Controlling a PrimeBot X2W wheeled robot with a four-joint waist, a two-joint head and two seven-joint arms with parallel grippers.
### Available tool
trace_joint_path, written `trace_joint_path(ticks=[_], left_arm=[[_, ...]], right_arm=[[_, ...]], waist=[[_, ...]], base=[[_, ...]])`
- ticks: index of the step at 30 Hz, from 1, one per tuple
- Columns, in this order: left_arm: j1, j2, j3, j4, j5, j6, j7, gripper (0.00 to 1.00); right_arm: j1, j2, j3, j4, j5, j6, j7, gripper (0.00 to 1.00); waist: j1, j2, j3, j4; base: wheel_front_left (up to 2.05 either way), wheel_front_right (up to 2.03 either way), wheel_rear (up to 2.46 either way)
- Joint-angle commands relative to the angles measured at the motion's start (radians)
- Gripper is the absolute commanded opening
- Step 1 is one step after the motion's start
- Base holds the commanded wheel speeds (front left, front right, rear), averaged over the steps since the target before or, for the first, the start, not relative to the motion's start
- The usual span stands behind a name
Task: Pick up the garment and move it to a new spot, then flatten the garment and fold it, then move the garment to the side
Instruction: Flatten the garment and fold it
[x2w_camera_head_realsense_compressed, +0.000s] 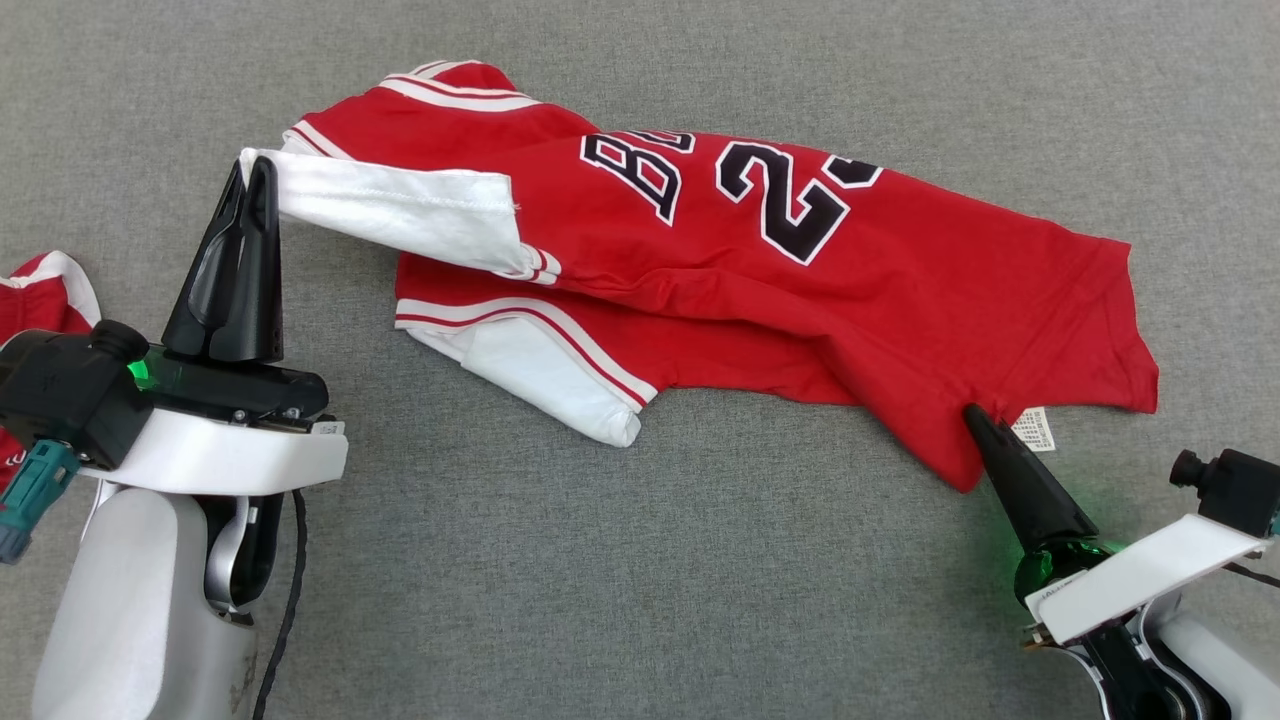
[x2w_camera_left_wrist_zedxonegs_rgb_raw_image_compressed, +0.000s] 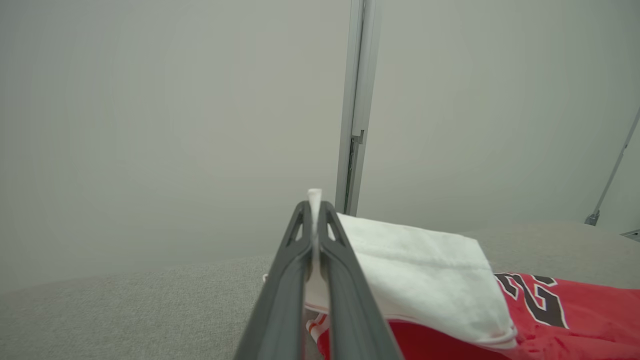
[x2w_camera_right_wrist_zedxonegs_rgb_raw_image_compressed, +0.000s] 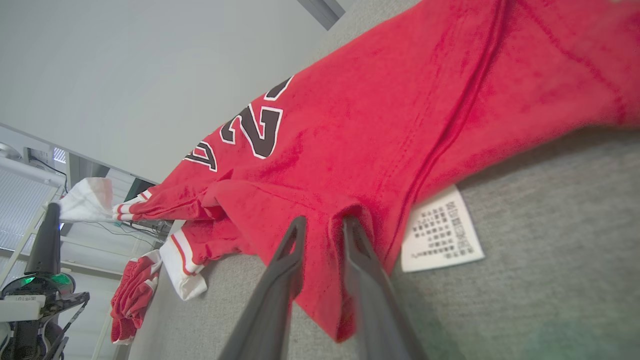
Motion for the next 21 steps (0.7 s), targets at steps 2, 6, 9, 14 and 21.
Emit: trace_joint_path(ticks=[2,6,9,14,21], left_arm=[[-0.004,0.004,0.003,0.000,0.005,-0.001,0.000,0.00],[0.004,0.005,0.016,0.001,0.008,-0.001,0.000,0.00],[0.013,0.003,0.026,0.004,0.005,-0.001,-0.001,0.00],[0.009,-0.002,0.031,-0.004,-0.007,-0.001,-0.001,0.00],[-0.043,0.028,-0.012,-0.050,-0.057,-0.001,-0.001,0.00]], right_arm=[[0.013,0.022,0.011,0.014,-0.005,0.000,0.003,0.00],[0.017,0.022,-0.040,-0.013,-0.031,0.000,0.002,0.00],[0.023,0.017,-0.066,-0.035,-0.055,0.000,0.001,0.00],[0.029,0.007,-0.122,-0.076,-0.108,0.000,0.001,0.00],[0.012,-0.056,-0.231,-0.143,-0.178,0.000,0.001,0.00]], waist=[[0.0000,-0.0001,-0.003,-0.001],[0.0000,-0.0001,-0.012,-0.009],[0.0000,-0.0001,-0.021,-0.019],[0.0000,-0.0001,-0.035,-0.028],[0.0000,-0.0001,-0.064,-0.041]], base=[[0.00,0.00,0.00],[0.00,0.00,0.00],[0.00,0.00,0.00],[0.00,0.00,0.00],[0.00,0.00,0.00]])
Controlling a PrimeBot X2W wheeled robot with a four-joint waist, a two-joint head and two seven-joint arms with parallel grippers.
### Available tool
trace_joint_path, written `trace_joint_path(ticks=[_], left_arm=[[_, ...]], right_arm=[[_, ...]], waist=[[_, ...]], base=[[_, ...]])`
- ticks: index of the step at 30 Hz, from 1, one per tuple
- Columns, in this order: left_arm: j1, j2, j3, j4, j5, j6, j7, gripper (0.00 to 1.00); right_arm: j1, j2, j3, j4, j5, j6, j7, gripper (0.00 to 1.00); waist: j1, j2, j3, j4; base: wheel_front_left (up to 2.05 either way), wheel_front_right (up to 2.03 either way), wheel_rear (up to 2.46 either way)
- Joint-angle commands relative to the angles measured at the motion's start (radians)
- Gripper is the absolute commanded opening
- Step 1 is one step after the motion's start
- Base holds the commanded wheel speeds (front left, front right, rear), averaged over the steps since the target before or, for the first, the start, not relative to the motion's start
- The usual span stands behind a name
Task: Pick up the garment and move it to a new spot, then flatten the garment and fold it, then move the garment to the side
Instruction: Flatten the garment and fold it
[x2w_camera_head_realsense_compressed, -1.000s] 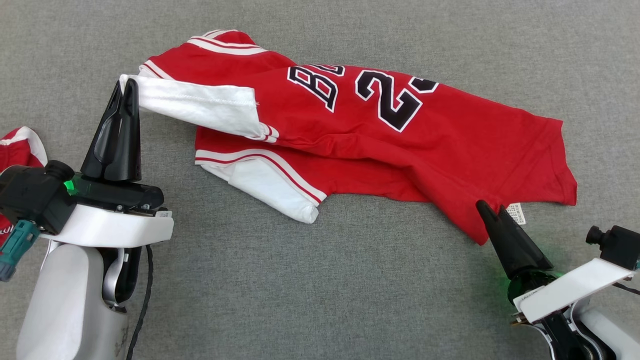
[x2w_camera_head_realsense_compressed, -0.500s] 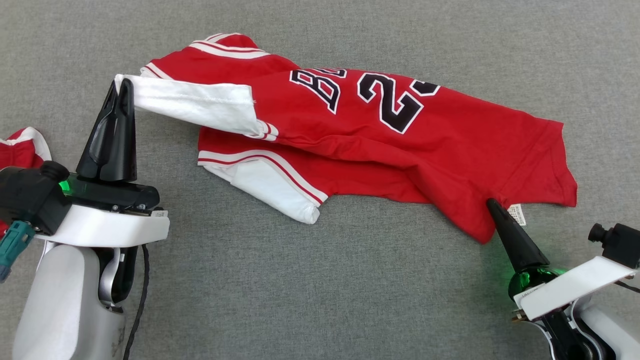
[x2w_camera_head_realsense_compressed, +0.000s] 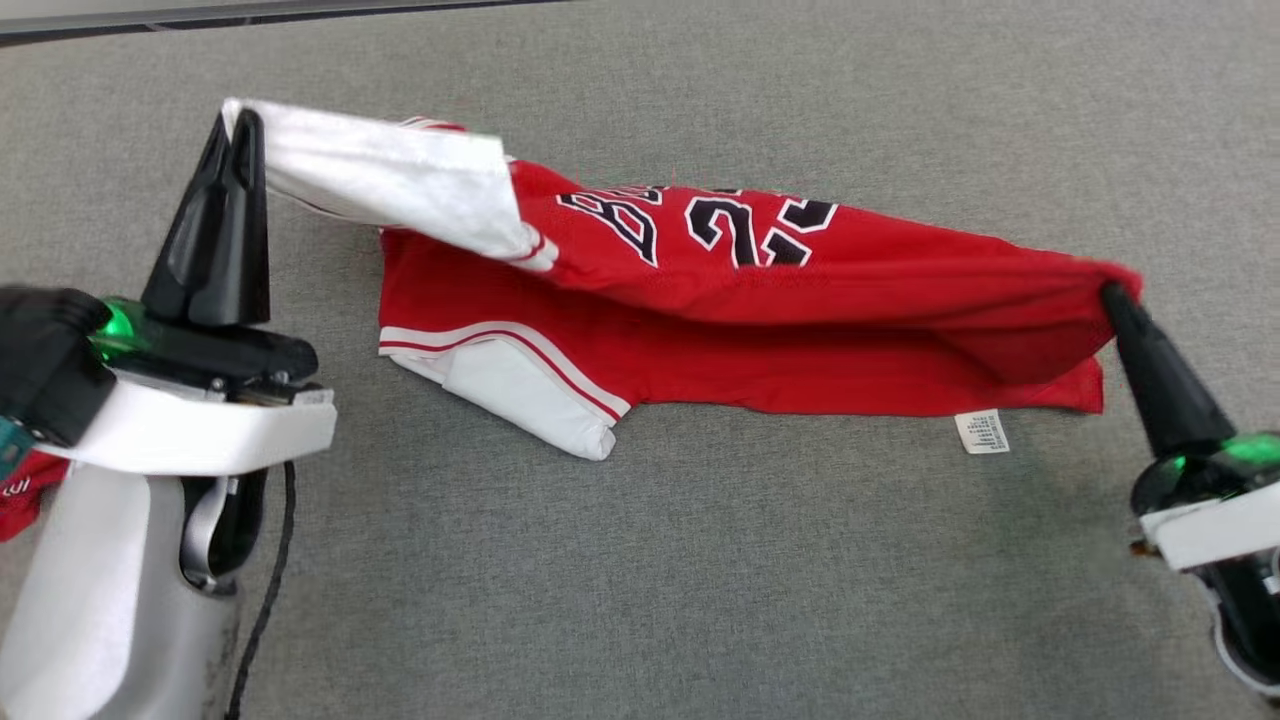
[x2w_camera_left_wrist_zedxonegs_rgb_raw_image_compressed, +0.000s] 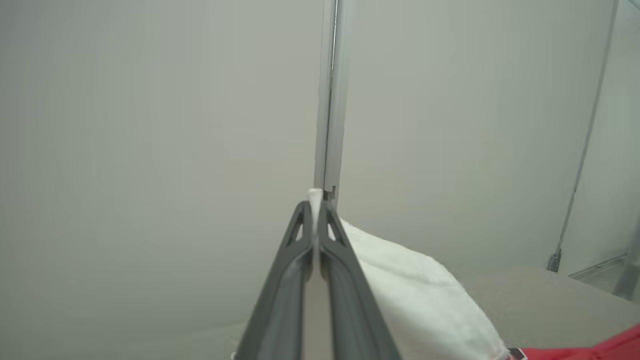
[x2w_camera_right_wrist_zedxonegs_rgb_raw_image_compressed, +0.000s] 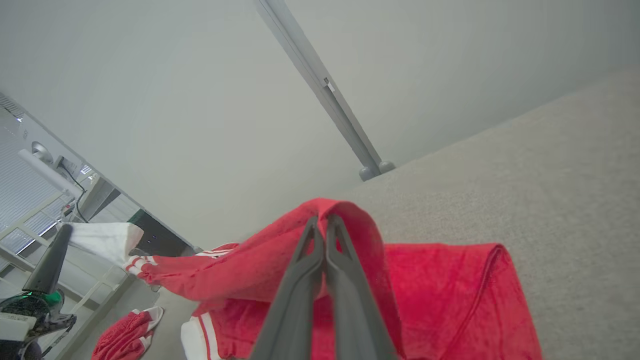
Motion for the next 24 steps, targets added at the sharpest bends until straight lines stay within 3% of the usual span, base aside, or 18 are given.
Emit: trace_joint_path(ticks=[1,5,10,12,18,24], left_arm=[[-0.034,0.015,-0.005,-0.012,-0.019,-0.001,-0.001,0.00],[-0.159,0.097,-0.055,-0.028,-0.093,-0.001,0.026,0.00],[-0.417,0.211,-0.147,-0.012,-0.164,-0.001,0.191,0.00],[-0.548,0.239,-0.190,0.018,-0.181,-0.001,0.246,0.00],[-0.953,0.266,-0.310,0.222,-0.134,0.000,0.279,0.00],[-1.296,0.231,-0.368,0.465,-0.013,0.002,0.133,0.00]], right_arm=[[-0.020,-0.018,-0.017,-0.011,-0.010,0.000,-0.001,0.00],[-0.091,-0.111,-0.074,-0.046,-0.009,0.000,0.000,0.00],[-0.287,-0.206,-0.085,-0.024,0.007,0.000,0.070,0.00],[-0.397,-0.213,-0.074,0.004,0.014,0.000,0.116,0.00],[-0.773,-0.124,-0.005,0.182,-0.024,0.000,0.204,0.00],[-1.087,-0.006,0.067,0.369,-0.105,0.000,0.131,0.00]], waist=[[0.0000,0.0000,-0.008,-0.007],[0.0000,0.0000,-0.015,-0.024],[0.0000,0.0000,0.022,-0.050],[0.0000,0.0000,0.052,-0.058],[0.0000,0.0000,0.165,-0.087],[0.0000,0.0000,0.266,-0.117]], base=[[0.00,0.00,0.00],[0.00,0.00,0.00],[0.00,0.00,0.00],[0.00,0.00,0.00],[0.00,0.00,0.00],[0.00,0.00,0.00]])
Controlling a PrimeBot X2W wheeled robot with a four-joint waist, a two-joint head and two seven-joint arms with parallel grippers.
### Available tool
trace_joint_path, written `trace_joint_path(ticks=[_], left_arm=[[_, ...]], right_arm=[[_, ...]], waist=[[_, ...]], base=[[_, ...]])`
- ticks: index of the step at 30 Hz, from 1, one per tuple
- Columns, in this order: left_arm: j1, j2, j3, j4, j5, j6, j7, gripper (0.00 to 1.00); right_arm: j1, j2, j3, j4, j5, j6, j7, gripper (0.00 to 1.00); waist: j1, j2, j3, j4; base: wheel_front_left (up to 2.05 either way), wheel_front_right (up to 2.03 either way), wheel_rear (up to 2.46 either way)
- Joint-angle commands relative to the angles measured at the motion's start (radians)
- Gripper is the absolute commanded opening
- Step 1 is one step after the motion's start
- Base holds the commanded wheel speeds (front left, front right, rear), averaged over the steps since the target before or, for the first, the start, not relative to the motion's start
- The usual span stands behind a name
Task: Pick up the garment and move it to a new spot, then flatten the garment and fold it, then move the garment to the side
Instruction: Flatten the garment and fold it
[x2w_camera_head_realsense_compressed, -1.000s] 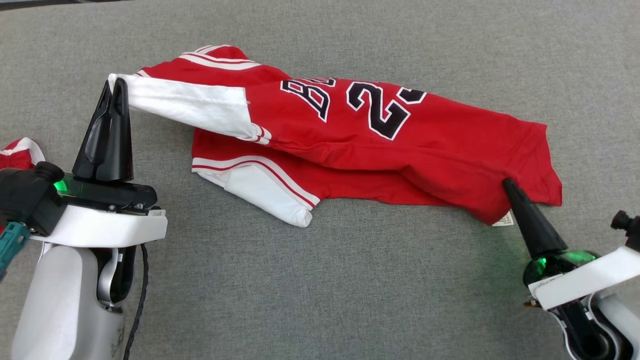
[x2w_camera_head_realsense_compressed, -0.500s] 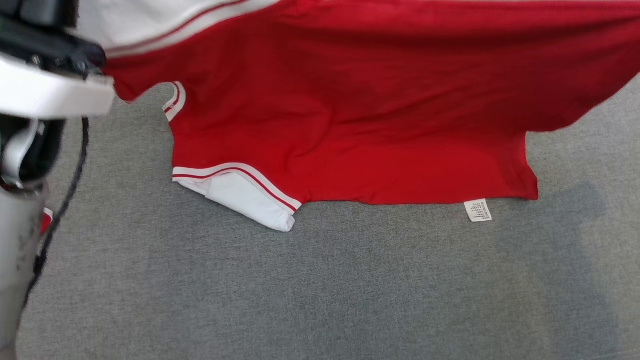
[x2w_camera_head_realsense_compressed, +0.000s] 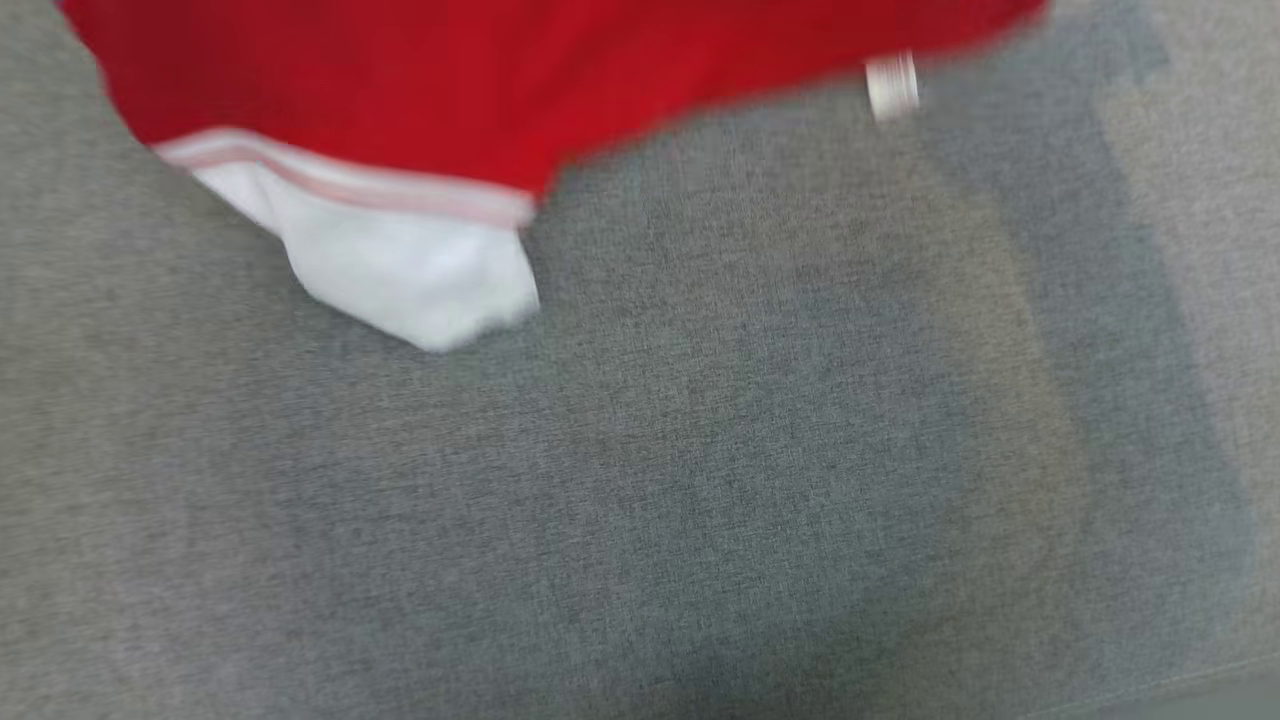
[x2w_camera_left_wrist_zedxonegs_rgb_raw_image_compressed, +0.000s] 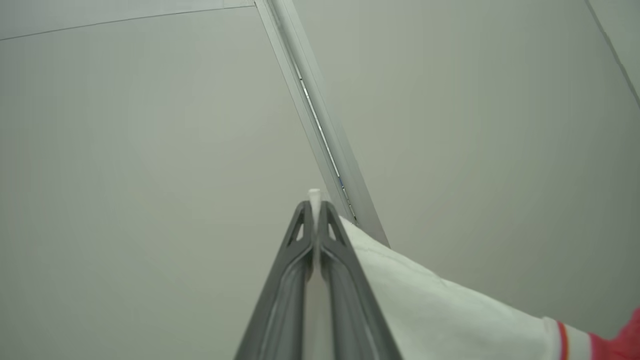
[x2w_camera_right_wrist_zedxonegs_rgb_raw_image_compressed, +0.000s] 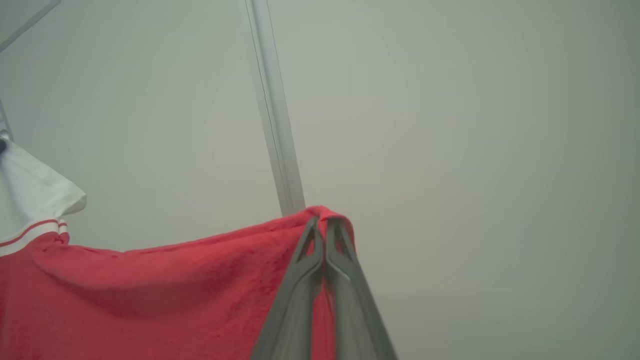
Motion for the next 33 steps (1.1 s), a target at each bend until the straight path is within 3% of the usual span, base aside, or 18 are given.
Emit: trace_joint_path(ticks=[1,7,12,19,23,27,33], left_arm=[[-0.049,-0.012,-0.007,0.036,0.023,0.008,-0.033,0.00],[-0.262,-0.053,-0.026,0.124,0.135,0.044,-0.133,0.00],[-0.237,-0.071,0.045,-0.050,0.136,0.034,-0.135,0.00],[0.058,-0.093,0.137,-0.206,0.036,0.006,-0.136,0.00],[0.324,-0.080,0.154,-0.305,-0.013,-0.001,-0.136,0.00],[0.684,-0.055,0.158,-0.443,-0.090,0.001,-0.136,0.00],[1.092,-0.044,0.199,-0.566,-0.141,0.000,-0.137,0.00]], right_arm=[[-0.040,0.012,0.008,0.029,-0.011,0.000,-0.028,0.00],[-0.217,0.002,0.057,0.113,-0.099,0.000,-0.123,0.00],[-0.242,-0.032,0.075,0.099,-0.115,0.000,-0.139,0.00],[-0.105,-0.064,0.075,0.033,-0.119,0.000,-0.139,0.00],[0.024,-0.087,0.089,0.004,-0.113,0.000,-0.139,0.00],[0.220,-0.097,0.065,-0.034,-0.096,0.000,-0.139,0.00],[0.511,-0.105,0.032,-0.099,-0.062,0.000,-0.140,0.00]], waist=[[0.0000,0.0000,0.053,-0.023],[0.0000,0.0000,0.123,0.002],[0.0000,0.0000,0.194,0.044],[0.0000,0.0000,0.219,0.105],[0.0000,0.0000,0.198,0.132],[0.0000,0.0000,0.130,0.144],[0.0000,0.0000,0.001,0.143]], base=[[0.00,0.00,0.00],[0.00,0.00,0.00],[0.00,0.00,0.00],[0.00,0.00,0.00],[0.00,0.00,0.00],[0.00,0.00,0.00],[0.00,0.00,0.00]])
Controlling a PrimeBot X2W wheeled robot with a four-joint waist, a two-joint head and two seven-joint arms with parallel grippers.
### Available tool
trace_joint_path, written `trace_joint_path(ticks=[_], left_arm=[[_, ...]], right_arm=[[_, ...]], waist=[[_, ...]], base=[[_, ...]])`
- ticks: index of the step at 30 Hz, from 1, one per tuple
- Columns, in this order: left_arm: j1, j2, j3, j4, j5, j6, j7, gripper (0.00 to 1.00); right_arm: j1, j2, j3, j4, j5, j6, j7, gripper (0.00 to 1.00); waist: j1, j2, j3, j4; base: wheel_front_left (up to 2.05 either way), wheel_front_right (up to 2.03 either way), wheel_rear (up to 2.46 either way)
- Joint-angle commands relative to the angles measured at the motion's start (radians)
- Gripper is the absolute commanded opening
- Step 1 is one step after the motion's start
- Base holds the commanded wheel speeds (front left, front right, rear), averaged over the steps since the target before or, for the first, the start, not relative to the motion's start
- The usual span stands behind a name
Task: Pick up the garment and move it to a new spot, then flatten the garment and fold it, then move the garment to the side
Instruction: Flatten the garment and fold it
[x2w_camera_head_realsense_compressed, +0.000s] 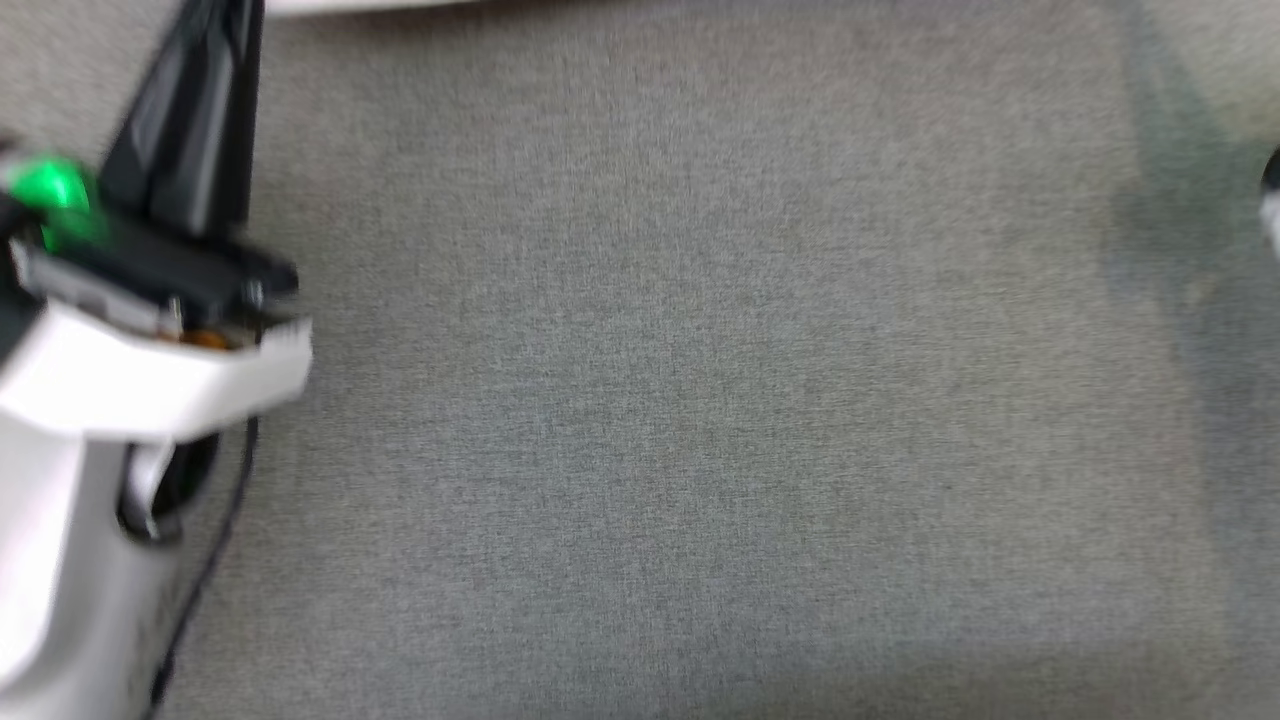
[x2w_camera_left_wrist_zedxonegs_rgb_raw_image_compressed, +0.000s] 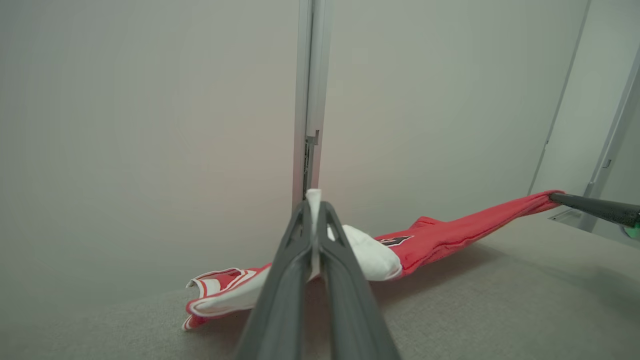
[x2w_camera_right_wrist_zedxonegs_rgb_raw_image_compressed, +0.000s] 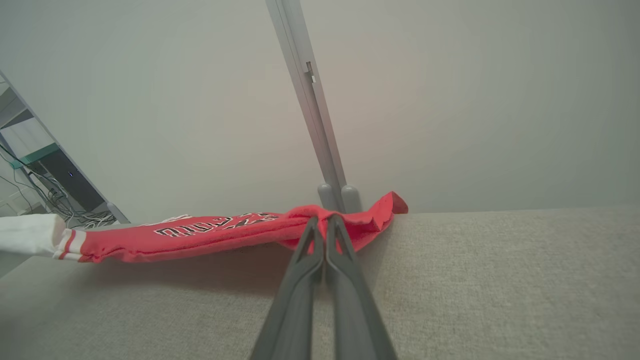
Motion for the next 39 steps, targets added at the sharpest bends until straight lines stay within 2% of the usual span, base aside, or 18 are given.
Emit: trace_joint_path(ticks=[1,6,11,19,32,35,39], left_arm=[[0.076,-0.007,0.027,-0.024,-0.006,0.000,-0.002,0.00],[0.315,-0.030,0.053,-0.092,0.011,0.000,-0.002,0.00],[0.505,-0.046,0.065,-0.134,0.022,0.000,-0.002,0.00],[0.692,-0.046,0.073,-0.173,0.001,0.000,-0.002,0.00],[0.721,-0.014,0.071,-0.195,0.022,0.000,-0.002,0.00],[0.663,0.027,0.071,-0.210,0.045,0.000,0.011,0.00],[0.506,0.121,0.053,-0.240,0.070,0.000,0.071,0.00]], right_arm=[[0.073,-0.005,-0.017,-0.011,0.008,0.000,-0.005,0.00],[0.288,0.010,-0.067,-0.038,0.029,0.000,-0.005,0.00],[0.436,0.037,-0.129,-0.049,0.019,0.000,-0.005,0.00],[0.600,0.057,-0.193,-0.081,0.000,0.000,-0.005,0.00],[0.641,0.047,-0.211,-0.110,-0.043,0.000,-0.005,0.00],[0.607,0.019,-0.196,-0.123,-0.053,0.000,-0.005,0.00],[0.505,-0.055,-0.160,-0.138,-0.054,0.000,0.005,0.00]], waist=[[-0.0001,0.0000,-0.084,0.000],[-0.0001,0.0000,-0.183,-0.005],[-0.0001,0.0000,-0.258,-0.024],[-0.0001,0.0000,-0.352,-0.034],[-0.0001,0.0000,-0.445,-0.036],[-0.0001,0.0000,-0.455,-0.032],[-0.0001,0.0000,-0.455,-0.028]], base=[[0.00,0.00,0.00],[0.00,0.00,0.00],[0.00,0.00,0.00],[0.00,0.00,0.00],[0.00,0.00,0.00],[0.00,0.00,0.00],[0.00,0.00,0.00]])
